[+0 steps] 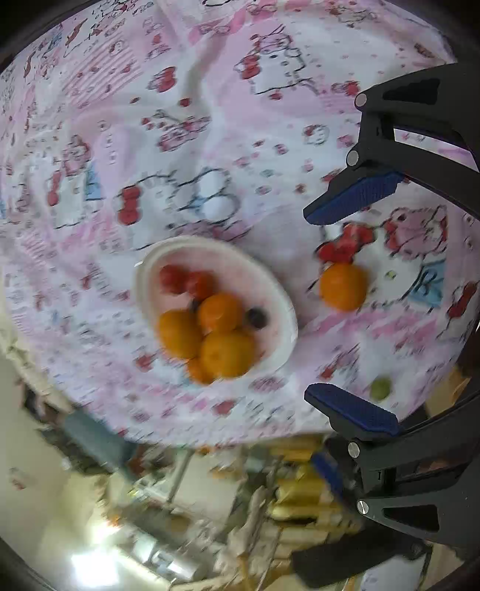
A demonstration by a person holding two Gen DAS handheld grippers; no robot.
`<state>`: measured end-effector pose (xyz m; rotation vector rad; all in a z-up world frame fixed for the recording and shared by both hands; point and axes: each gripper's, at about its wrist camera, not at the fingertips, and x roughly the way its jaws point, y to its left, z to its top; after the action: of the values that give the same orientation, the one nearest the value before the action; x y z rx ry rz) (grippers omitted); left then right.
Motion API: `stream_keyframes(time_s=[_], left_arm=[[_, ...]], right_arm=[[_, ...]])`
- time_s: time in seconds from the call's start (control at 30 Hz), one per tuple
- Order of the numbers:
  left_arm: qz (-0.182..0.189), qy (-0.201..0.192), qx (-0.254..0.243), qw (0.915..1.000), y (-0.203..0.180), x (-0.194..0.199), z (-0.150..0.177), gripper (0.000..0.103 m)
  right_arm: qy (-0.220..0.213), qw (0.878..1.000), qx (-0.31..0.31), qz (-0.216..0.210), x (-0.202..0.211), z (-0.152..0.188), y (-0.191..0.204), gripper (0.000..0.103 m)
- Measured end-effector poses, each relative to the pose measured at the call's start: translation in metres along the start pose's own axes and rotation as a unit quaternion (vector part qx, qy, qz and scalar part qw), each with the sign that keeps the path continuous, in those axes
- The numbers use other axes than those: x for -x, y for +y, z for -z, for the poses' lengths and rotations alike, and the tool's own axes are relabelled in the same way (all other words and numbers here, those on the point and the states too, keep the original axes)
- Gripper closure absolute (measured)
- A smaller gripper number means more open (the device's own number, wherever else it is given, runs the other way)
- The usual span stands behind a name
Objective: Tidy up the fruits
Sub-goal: 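Grasp a tangerine with the right tool while the left tool approaches the green grape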
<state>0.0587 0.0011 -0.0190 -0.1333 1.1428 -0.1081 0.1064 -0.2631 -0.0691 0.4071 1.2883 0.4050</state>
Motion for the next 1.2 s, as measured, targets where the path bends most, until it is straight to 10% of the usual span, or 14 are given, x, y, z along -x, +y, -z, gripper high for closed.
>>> stream_keyframes(time_s=[0.4, 0.57, 1.2], left_arm=[[0.006, -0.008, 0.04, 0.9991, 0.014, 0.0, 0.001, 0.026], [-0.001, -0.011, 0.032, 0.9994, 0.013, 0.001, 0.002, 0.026], [-0.025, 0.026, 0.032, 0.9988, 0.027, -0.012, 0.014, 0.027]], right_arm=[[0.087, 0.98, 0.14, 0.113, -0.065, 0.033, 0.035, 0.016], [0.087, 0.965, 0.191, 0.154, -0.079, 0.042, 0.046, 0.053], [0.027, 0.995, 0.088, 0.033, -0.023, 0.007, 0.021, 0.06]])
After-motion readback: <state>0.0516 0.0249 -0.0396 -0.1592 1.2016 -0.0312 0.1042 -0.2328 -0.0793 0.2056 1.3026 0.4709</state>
